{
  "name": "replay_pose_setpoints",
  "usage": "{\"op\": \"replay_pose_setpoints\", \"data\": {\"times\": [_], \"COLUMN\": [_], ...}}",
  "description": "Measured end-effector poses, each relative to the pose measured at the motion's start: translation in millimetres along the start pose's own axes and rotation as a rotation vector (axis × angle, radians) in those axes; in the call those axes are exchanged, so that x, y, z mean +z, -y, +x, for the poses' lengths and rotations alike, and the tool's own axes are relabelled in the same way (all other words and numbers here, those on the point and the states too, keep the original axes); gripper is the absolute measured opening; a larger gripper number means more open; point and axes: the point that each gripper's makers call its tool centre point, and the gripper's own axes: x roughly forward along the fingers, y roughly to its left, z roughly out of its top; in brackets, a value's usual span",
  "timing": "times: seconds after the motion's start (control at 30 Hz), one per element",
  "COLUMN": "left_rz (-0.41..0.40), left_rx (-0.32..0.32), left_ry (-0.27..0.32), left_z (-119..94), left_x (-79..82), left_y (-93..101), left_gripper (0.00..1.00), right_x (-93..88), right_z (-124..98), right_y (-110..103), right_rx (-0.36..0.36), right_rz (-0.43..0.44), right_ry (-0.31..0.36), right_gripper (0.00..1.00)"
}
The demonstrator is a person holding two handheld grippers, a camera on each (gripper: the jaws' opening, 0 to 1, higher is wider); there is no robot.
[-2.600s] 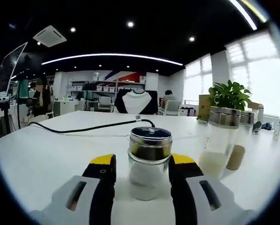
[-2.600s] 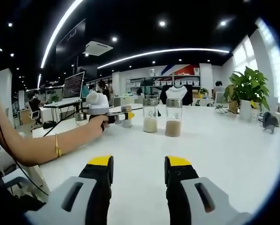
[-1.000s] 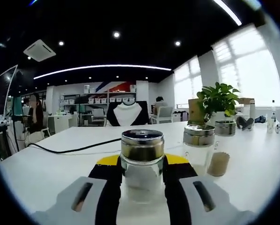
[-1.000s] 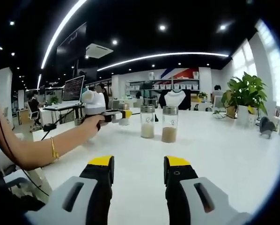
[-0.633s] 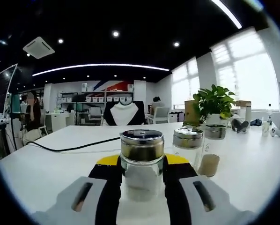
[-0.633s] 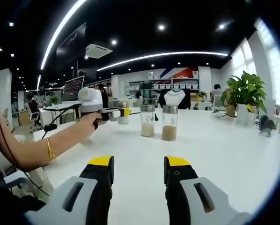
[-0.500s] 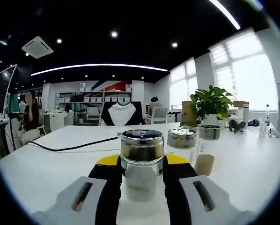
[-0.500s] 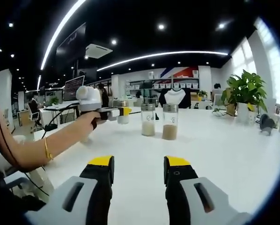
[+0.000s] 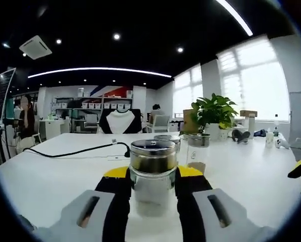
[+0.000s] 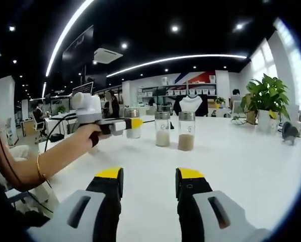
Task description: Rotate the seasoning bottle until the label or dispensing opening points toward the visible target arrow and the bottle remains upright within the marked orientation range
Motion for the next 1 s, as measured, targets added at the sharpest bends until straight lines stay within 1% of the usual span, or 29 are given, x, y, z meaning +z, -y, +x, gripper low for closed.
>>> {"op": "replay_pose_setpoints", "data": {"times": [0.07, 0.17, 0.27, 0.4, 0.53, 0.73, 0.8, 0.87, 1.0], "left_rz": [0.010, 0.008, 0.006, 0.022, 0.042, 0.019, 0.019, 0.016, 0.021], "left_rx": [-0.011, -0.045, -0.063, -0.101, -0.135, -0.184, -0.213, -0.232, -0.241], "left_ry": [-0.004, -0.013, -0.008, -0.017, -0.021, -0.016, -0.019, -0.020, -0.025], "left_z": [-2.6, -8.2, -12.1, -21.7, -29.5, -40.1, -44.5, -46.8, -50.3], "left_x": [-3.0, -8.2, -9.6, -13.8, -16.9, -17.2, -19.7, -21.4, -25.8], "left_y": [4.0, 12.8, 18.8, 32.3, 44.4, 60.7, 71.2, 77.8, 86.8], "left_gripper": [0.35, 0.35, 0.35, 0.35, 0.35, 0.35, 0.35, 0.35, 0.35], "right_x": [0.8, 2.7, 3.4, 5.8, 8.6, 8.2, 7.3, 7.3, 12.5], "right_z": [0.3, 2.1, 4.0, 6.8, 7.8, 8.5, 9.3, 10.1, 9.7], "right_y": [-0.7, -3.0, -5.4, -9.9, -9.4, -11.8, -13.3, -14.7, -17.8], "right_rx": [0.001, 0.008, 0.015, 0.030, 0.030, 0.037, 0.042, 0.047, 0.052], "right_rz": [-0.002, -0.008, -0.011, -0.020, -0.023, -0.020, -0.021, -0.021, -0.022], "right_ry": [0.000, 0.002, 0.001, 0.004, 0.011, 0.012, 0.010, 0.009, 0.027], "right_gripper": [0.40, 0.40, 0.40, 0.40, 0.40, 0.40, 0.40, 0.40, 0.39]}}
